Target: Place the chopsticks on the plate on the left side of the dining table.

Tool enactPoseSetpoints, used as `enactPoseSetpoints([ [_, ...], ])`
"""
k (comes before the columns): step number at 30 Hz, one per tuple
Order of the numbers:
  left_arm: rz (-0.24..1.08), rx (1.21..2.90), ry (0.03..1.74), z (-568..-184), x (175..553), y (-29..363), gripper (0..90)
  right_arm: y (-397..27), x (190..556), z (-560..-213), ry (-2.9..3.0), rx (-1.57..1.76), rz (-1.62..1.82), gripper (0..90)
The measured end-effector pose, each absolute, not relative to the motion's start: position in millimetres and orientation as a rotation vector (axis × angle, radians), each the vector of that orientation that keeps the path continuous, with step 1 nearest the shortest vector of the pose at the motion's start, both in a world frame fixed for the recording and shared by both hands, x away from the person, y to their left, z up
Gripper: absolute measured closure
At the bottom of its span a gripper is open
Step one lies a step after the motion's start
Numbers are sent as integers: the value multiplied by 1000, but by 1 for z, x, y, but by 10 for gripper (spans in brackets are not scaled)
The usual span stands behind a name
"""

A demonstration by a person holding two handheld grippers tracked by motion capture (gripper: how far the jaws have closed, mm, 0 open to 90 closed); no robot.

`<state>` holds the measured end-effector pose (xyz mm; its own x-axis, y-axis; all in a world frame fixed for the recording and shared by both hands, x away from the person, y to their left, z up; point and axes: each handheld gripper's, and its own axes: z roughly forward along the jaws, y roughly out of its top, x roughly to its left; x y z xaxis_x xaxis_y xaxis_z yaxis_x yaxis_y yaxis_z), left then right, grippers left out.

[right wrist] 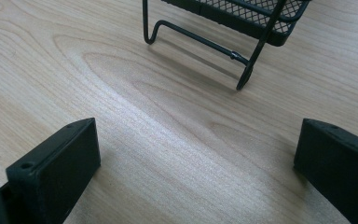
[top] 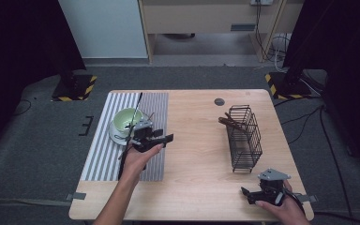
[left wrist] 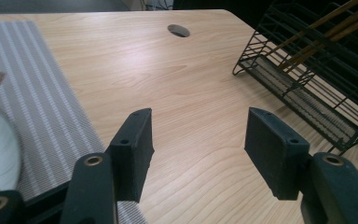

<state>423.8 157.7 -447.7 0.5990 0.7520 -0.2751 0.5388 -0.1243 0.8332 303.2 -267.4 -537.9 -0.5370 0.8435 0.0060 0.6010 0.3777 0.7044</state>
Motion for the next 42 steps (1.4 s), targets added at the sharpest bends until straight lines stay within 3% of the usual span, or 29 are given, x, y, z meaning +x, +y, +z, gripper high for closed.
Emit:
enactPoseSetpoints([
  [21, 153, 1775, 983, -424, 434, 92, 384, -268, 303, -538, 2285, 1259, 947, 4],
  [42, 48, 1752, 914, -411, 433, 49, 553, -268, 302, -538, 2284, 1261, 945, 4],
])
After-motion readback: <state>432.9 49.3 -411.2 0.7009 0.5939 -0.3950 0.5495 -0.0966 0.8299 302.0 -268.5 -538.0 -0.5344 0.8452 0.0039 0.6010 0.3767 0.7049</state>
